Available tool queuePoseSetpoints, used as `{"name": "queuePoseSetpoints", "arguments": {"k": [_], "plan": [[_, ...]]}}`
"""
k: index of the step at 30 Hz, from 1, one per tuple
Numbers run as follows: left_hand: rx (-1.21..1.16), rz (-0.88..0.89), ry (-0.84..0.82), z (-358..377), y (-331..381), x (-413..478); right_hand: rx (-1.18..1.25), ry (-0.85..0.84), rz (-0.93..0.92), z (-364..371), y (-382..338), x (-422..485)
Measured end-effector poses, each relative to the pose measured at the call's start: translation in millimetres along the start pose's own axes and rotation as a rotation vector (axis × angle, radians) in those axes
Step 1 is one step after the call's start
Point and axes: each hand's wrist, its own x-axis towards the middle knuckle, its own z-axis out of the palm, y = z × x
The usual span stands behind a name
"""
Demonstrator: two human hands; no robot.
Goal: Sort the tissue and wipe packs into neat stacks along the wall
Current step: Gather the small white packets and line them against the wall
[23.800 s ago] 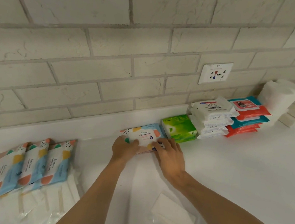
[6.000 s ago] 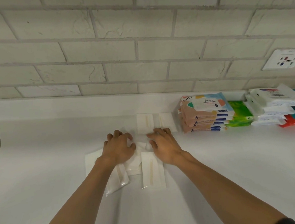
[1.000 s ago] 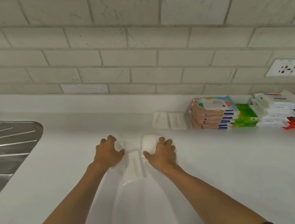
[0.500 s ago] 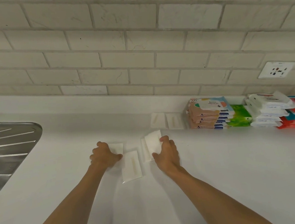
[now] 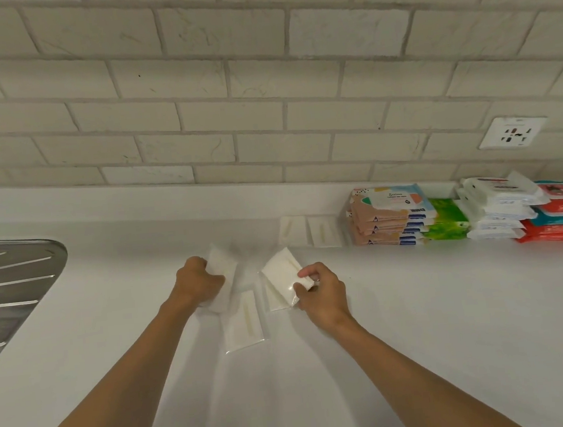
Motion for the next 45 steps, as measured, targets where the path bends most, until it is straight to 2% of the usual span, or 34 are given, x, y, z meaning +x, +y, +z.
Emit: {"name": "queuePoseSetpoints", "arguments": {"k": [4, 8, 13, 19, 24, 34, 39, 45], "plan": [[-0.15, 0.027, -0.04, 1, 16, 2, 0.149, 0.007, 0.033, -7, -8, 5], [-0.332, 0.036, -0.106, 10, 33, 3, 0.214, 0.036, 0.056, -18, -14, 15], [-0.449, 0.051, -0.154, 25, 59, 12, 0.271, 0.107, 0.107, -31, -15, 36], [-0.522, 0.048, -0.186, 43, 86, 35, 0.549, 0.188, 0.356, -38, -11, 69], [-0.509, 0.04, -0.186, 62, 99, 54, 0.783, 0.165, 0.535, -46, -8, 86], [-0.498, -0.002, -0.148, 101, 106, 92, 0.848, 0.229, 0.596, -40, 1, 118], [-0.274, 0.033, -0.016, 113, 104, 96, 0.845, 0.28, 0.584, -33, 8, 127], [-0.069, 0.123, 0.022, 124, 93, 99, 0.726, 0.325, 0.576, -28, 17, 126]]}}
